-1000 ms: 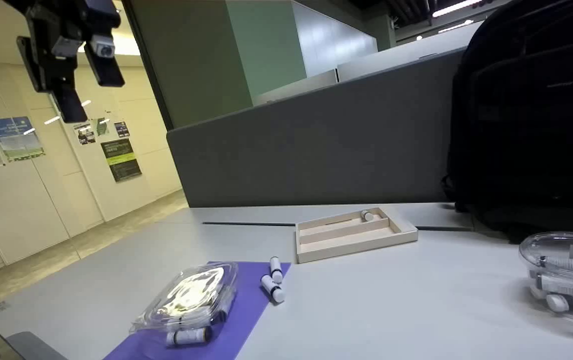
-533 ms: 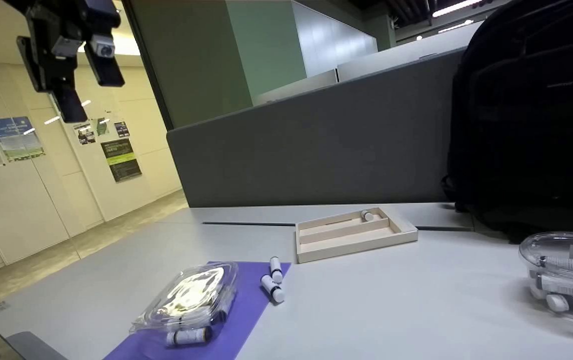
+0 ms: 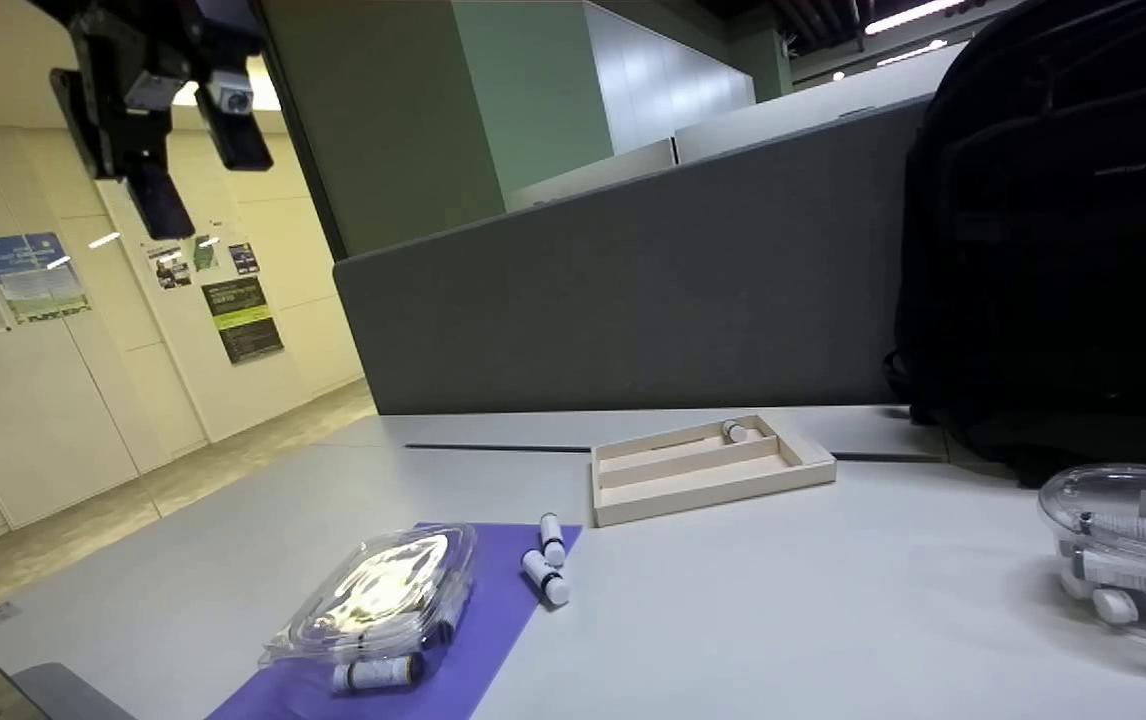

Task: Put the white object on the wooden tray

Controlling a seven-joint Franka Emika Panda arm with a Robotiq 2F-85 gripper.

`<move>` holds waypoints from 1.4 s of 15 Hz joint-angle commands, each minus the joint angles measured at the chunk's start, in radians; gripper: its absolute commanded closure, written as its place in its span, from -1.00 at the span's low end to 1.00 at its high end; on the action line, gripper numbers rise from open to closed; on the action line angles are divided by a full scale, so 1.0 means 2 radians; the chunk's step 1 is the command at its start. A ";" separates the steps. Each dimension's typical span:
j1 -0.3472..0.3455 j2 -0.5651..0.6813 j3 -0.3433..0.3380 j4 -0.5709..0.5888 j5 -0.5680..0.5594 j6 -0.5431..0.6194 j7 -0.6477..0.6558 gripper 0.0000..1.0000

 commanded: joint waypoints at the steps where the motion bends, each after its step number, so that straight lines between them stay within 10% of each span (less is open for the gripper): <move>1: 0.008 0.039 -0.036 0.017 0.001 0.065 -0.035 -1.00; 11: 0.056 0.242 -0.096 0.136 0.029 0.118 -0.325 -1.00; 18: 0.040 0.259 -0.074 0.136 0.018 0.141 -0.314 -1.00; 21: 0.045 0.269 -0.066 0.110 -0.018 0.258 -0.344 -1.00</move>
